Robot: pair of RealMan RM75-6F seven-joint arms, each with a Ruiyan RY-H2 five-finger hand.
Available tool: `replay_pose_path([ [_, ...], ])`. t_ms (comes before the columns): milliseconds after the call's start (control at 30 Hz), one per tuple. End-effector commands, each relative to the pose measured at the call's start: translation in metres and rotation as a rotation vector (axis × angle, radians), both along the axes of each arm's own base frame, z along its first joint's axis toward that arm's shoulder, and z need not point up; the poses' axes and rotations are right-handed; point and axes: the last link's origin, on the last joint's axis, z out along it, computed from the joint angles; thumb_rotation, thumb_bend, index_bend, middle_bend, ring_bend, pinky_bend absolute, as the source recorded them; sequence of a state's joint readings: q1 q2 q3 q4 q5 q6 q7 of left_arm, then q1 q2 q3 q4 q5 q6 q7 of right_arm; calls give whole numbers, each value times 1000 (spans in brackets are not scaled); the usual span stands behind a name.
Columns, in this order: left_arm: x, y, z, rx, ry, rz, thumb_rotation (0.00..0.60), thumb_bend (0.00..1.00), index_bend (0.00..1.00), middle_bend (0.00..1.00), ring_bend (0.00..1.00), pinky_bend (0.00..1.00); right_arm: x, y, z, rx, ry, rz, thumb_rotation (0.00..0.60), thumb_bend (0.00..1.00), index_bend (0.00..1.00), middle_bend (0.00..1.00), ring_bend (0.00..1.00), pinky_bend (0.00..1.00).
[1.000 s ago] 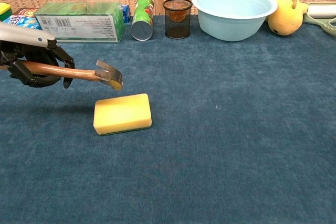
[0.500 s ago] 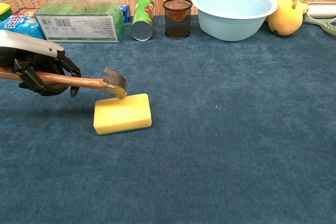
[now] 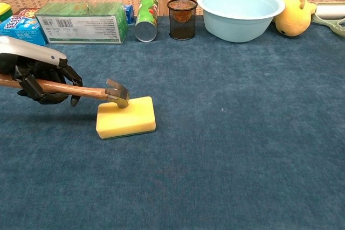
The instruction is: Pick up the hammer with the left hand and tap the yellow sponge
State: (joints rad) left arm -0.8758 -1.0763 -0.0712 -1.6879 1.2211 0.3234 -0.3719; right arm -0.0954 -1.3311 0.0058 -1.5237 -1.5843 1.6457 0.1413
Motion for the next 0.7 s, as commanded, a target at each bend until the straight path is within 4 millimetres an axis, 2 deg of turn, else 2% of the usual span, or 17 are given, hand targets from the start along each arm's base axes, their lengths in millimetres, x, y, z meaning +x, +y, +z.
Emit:
replay_pose_path([
  [33, -6, 8, -6, -7, 13, 44, 600, 666, 576, 746, 786, 804, 0, 0, 0, 0, -1, -1, 600, 368, 469, 460, 425, 378],
  [167, -1, 12, -7, 17, -28, 72, 600, 663, 576, 746, 786, 807, 0, 2, 1, -5, -1, 0, 600, 367, 469, 460, 425, 378],
  [300, 13, 5, 3, 46, -114, 76, 600, 663, 576, 746, 786, 807, 0, 3, 2, -8, 1, -2, 600, 368, 469, 460, 425, 378],
  [500, 23, -3, 18, 56, -187, 80, 600, 662, 576, 746, 785, 807, 1, 0, 0, -1, 3, 1, 600, 368, 469, 460, 425, 378],
  [700, 18, -4, 26, 54, -211, 100, 600, 660, 576, 746, 786, 808, 2, -2, -2, 6, 6, 2, 600, 367, 469, 460, 425, 378],
])
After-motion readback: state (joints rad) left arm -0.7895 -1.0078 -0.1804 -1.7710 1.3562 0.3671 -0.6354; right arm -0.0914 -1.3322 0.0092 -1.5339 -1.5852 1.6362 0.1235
